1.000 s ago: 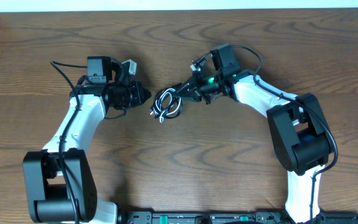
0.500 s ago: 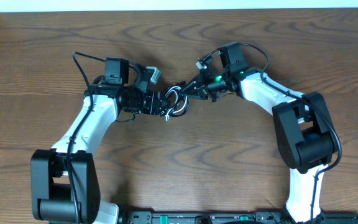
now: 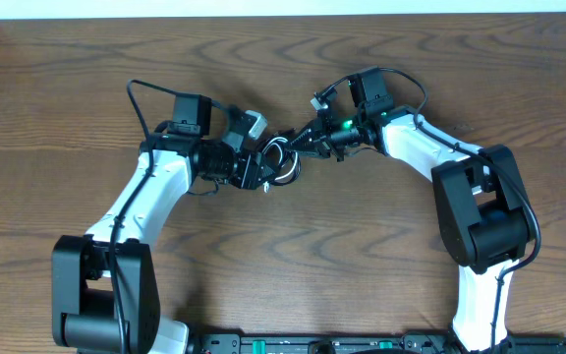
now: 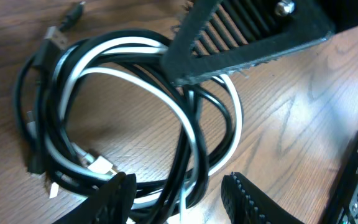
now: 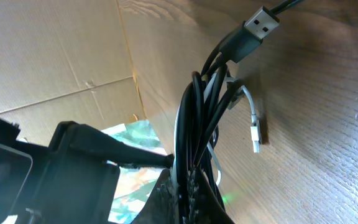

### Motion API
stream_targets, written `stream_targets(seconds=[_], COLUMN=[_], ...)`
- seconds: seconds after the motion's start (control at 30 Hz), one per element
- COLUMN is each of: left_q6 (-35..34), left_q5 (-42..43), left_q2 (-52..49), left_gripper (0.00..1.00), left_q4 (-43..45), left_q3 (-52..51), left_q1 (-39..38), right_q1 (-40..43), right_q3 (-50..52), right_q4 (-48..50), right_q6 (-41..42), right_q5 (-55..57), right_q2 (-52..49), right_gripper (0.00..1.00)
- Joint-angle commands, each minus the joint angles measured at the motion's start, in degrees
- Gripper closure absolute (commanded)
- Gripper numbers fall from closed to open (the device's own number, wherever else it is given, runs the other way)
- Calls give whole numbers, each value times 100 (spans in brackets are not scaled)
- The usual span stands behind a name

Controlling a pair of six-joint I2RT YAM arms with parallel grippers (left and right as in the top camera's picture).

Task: Untangle cables

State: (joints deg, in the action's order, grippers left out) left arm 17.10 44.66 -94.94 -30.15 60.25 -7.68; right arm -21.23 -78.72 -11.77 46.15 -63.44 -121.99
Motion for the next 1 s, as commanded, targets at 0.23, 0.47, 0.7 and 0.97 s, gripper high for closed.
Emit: stream_targets(seconds=[0.23,0.47,0.7,0.97], left_q6=[170,118,103,-52], left_q5=[-422,-708,-728,-826], left_q2=[63,63,55,-59], left_gripper=[65,65,66,70], left_q4=[66,87,118,323], left_q3=[83,83,74,17], left_q1=[-295,-372,-376,-376], right_q1=[31,31,31,31], right_q3=[-111,-111,-111,-111], right_q4=[-2,-2,-2,-2], right_q6=[-96,-96,-76,-76], right_q5=[-227,-225,-227,-225], right_q2=[15,15,15,15], right_gripper=[99,99,99,99])
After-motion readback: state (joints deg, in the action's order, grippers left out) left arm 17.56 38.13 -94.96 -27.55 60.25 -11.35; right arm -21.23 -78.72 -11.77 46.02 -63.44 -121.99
